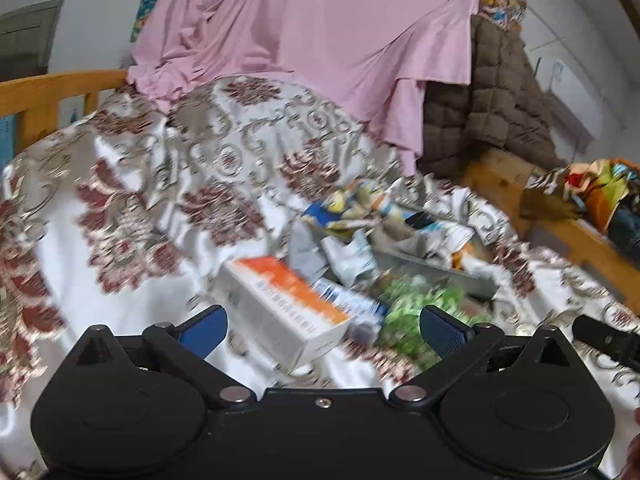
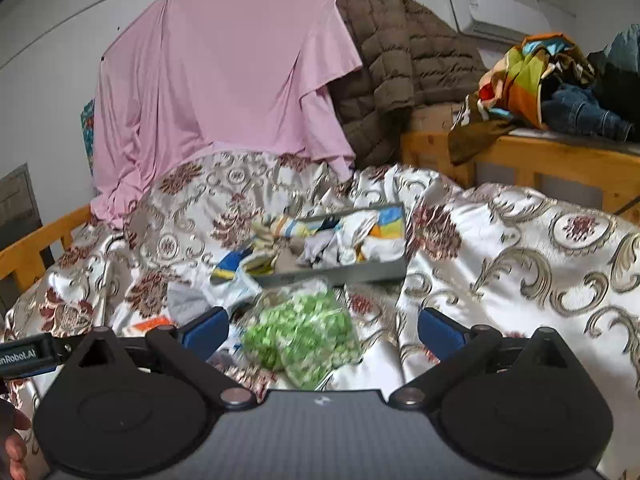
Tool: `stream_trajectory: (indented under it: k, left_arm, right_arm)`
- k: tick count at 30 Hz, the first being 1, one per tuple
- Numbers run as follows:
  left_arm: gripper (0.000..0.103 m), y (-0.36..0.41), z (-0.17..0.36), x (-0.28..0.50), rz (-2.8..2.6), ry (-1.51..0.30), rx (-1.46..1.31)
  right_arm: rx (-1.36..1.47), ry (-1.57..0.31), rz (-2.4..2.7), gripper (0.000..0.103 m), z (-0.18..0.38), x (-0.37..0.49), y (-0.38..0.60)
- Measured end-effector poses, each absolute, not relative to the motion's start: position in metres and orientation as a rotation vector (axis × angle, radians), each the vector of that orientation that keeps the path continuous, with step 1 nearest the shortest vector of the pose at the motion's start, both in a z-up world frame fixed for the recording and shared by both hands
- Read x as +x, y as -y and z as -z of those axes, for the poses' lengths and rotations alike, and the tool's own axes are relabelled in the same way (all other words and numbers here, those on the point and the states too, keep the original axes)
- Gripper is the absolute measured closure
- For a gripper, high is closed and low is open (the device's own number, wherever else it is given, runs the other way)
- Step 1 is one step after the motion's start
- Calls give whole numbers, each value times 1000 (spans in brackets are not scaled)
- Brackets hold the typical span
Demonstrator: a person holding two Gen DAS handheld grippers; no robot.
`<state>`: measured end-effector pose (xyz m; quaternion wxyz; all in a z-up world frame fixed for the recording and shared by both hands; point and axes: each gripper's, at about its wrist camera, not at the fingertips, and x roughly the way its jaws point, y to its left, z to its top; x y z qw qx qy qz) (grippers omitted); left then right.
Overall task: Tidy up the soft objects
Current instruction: 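Withdraw both open tools back over the remaining pile, then move both open tools toward the grey mask and white pad beside the tray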
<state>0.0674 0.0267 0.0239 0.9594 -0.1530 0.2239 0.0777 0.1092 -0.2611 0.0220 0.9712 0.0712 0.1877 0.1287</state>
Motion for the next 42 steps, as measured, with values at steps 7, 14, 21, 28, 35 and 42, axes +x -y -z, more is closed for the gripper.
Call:
stream_trajectory:
  k: [7, 14, 21, 28, 35, 42]
  left_arm:
    - [1, -26, -16, 66, -221, -523, -265]
    - [1, -28, -12, 68, -262, -552, -243]
    - [1, -29, -7, 71, -285, -572, -233]
    - [1, -31, -6, 74, -315, -588, -240]
    - [1, -36, -3, 80, -333, -600, -259]
    - [1, -39, -3, 84, -340, -606, -285]
  right_arm:
    - [74, -447, -309, 0, -5, 104, 239]
    - [30, -478, -346, 0, 6, 104, 224]
    - [29, -491, -359, 0, 11, 108, 220]
    - [24, -481, -391, 0, 14, 111, 217]
    - [24, -478, -412, 0, 18, 115, 212]
    - [26, -478, -433, 0, 21, 118, 207]
